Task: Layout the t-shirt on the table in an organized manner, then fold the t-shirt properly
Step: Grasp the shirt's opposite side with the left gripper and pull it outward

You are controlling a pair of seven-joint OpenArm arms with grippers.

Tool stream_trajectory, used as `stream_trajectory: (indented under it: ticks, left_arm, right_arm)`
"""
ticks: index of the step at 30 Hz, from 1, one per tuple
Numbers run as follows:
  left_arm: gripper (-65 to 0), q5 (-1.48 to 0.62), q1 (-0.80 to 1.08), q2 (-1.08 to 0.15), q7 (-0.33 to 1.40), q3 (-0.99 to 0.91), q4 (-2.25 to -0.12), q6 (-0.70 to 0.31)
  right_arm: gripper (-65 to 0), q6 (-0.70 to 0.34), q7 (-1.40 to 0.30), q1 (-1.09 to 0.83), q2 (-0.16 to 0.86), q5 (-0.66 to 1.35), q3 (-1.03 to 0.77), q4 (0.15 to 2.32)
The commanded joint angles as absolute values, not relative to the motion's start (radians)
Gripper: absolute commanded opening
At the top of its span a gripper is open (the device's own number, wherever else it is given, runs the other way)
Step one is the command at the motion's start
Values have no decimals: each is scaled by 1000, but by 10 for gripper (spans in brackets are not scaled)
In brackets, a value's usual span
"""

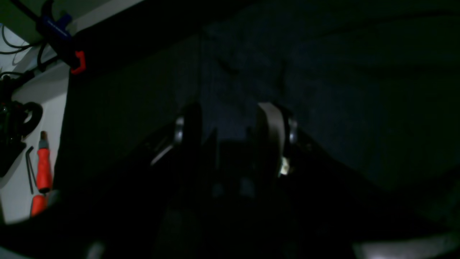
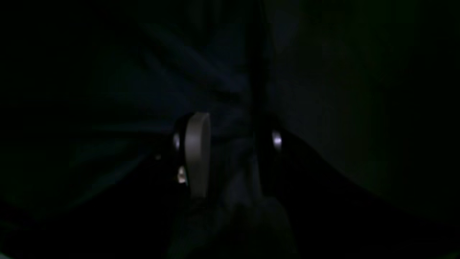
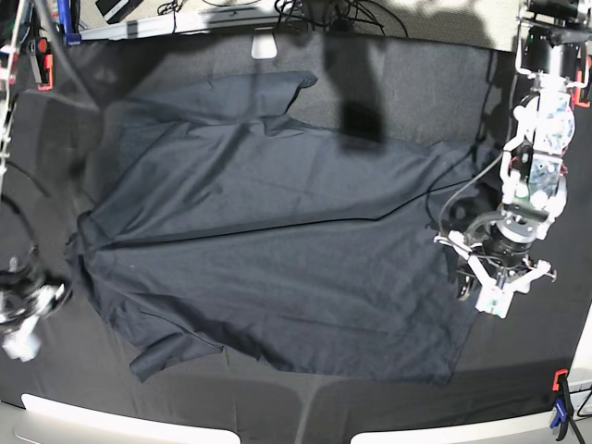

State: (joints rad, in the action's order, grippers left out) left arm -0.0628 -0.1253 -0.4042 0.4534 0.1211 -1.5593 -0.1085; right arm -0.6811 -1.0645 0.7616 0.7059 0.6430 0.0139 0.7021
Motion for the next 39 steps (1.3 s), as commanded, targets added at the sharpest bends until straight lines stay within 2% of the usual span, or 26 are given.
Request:
stream_trajectory:
  ticks: [1,7,9,18,20,25,29,34,36,39]
  left_arm:
    - [-430,-61,-147,-426,437,111,-1562,-97]
    - [-430,-92,-124,-455,439,93,-1520,-98]
    - [-430,-116,-79,-452,413,56,-1521,-101]
    - [-430,-197,132,-375,345,-322,-1520,-198]
    - [-430,-224,150,-363,362,-407,-1519,-225]
    - [-430,-366,155,-364,524,-492,-1467,-411]
    - [-430,-498,152,-363,540,-492,-1382,-461]
    - [-431,-529,150,-363,555,-492,-1347,-519]
    - [-470,-529,149,-363,541,-492,-1347,-528]
    - [-650,-539,150,-363,511,-492,-1347,-528]
  right_arm:
    - [-438,-698,-1081,794,726,682,-20,716]
    - [-438,-698,-1121,772,720,895,-105,716]
    - [-438,-698,-1122,745,704,905,-105,716]
    - [-438,-698,-1135,662,573,901,-105,716]
    - [-438,-698,-1134,662,554,901,-105,716]
    - [-438,-698,-1135,662,524,901,-105,716]
    - [-438,-698,-1135,662,521,900,-105,717]
    - [-438,-698,-1135,662,521,894,-105,717]
    - [-438,-698,-1135,662,521,895,-105,718]
    - [-438,-698,-1135,662,521,894,-105,718]
